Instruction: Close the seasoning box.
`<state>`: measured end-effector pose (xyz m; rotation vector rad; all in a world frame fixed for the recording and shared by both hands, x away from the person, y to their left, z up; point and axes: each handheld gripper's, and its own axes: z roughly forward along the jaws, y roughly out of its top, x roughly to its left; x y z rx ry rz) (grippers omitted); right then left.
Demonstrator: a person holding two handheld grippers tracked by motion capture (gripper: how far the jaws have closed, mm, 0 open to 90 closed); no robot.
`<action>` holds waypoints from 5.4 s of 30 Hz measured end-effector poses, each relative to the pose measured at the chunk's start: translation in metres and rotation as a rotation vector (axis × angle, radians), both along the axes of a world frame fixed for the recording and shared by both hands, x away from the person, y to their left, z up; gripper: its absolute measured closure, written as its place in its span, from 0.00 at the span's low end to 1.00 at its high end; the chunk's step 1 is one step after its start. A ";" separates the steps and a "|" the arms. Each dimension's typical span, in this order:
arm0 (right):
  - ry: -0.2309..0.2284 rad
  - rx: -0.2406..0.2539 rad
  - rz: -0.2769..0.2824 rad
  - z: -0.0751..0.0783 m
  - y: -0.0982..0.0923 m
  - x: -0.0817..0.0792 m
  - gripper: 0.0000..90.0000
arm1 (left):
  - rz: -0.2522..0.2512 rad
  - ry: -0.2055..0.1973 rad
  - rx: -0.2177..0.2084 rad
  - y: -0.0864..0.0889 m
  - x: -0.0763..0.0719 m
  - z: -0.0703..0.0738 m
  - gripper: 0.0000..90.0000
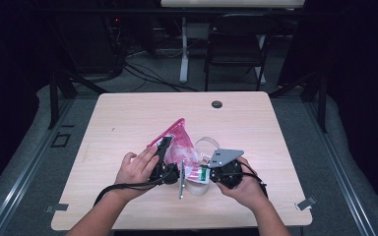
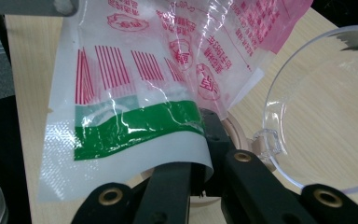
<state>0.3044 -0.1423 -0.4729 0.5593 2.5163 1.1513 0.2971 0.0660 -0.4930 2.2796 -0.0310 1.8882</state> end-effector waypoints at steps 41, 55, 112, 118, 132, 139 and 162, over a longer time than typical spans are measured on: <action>-0.022 0.007 0.007 0.004 0.005 -0.003 1.00 | 0.036 0.062 -0.073 0.010 0.000 -0.007 0.71; -0.028 0.008 0.024 0.004 0.011 -0.002 1.00 | 0.064 0.095 -0.082 0.014 -0.003 -0.016 0.71; -0.031 0.013 0.080 0.003 0.035 -0.006 0.99 | 0.126 0.509 -0.587 0.043 0.002 -0.054 0.76; -0.023 0.024 0.086 0.002 0.037 -0.006 0.95 | 0.124 0.545 -0.626 0.045 0.004 -0.058 0.77; -0.007 0.094 0.061 0.002 0.037 -0.002 0.61 | 0.138 0.614 -0.690 0.051 0.011 -0.061 0.77; -0.006 0.137 0.037 0.003 0.034 0.000 0.56 | 0.143 0.642 -0.718 0.054 0.014 -0.062 0.77; -0.014 0.245 -0.040 0.009 0.018 0.007 0.53 | 0.150 0.834 -0.960 0.078 0.031 -0.063 0.80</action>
